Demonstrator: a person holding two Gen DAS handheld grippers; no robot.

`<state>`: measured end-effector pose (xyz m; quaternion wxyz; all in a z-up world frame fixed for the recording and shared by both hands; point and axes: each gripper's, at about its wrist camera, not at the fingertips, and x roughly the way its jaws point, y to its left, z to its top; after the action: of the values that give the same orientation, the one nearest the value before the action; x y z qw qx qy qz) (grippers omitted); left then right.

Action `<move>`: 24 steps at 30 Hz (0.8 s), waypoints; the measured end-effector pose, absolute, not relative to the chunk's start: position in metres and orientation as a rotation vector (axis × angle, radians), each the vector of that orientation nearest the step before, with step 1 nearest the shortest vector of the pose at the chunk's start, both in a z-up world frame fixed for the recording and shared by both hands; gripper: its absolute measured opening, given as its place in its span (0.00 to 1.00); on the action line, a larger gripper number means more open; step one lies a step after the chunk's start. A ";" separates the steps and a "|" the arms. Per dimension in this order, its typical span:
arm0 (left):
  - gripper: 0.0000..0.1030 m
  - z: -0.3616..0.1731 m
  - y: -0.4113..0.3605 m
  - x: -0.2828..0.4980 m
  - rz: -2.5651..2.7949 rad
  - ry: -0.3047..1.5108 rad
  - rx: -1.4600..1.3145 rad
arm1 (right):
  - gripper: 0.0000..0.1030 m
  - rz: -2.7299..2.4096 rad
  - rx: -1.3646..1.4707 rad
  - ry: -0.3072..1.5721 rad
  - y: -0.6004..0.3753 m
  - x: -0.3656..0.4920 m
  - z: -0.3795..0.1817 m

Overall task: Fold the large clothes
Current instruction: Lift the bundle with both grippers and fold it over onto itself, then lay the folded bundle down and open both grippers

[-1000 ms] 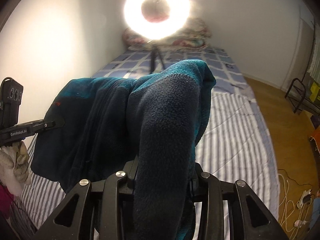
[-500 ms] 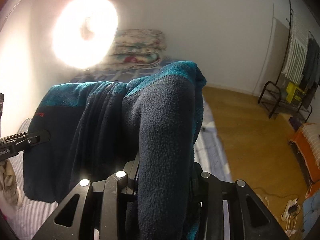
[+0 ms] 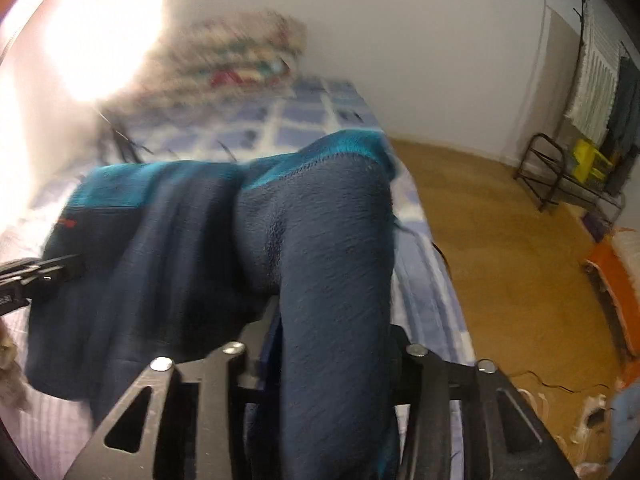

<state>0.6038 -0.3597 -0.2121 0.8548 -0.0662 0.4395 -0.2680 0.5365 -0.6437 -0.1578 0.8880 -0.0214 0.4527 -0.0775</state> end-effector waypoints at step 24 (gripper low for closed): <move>0.44 -0.159 -0.342 0.545 -0.539 0.845 -0.120 | 0.69 -0.193 0.135 0.800 -0.663 0.478 -0.101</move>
<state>0.5450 -0.3416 -0.1588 0.8752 -0.0574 0.4050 -0.2583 0.4779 -0.6627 -0.1007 0.9143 0.0656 0.3885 -0.0936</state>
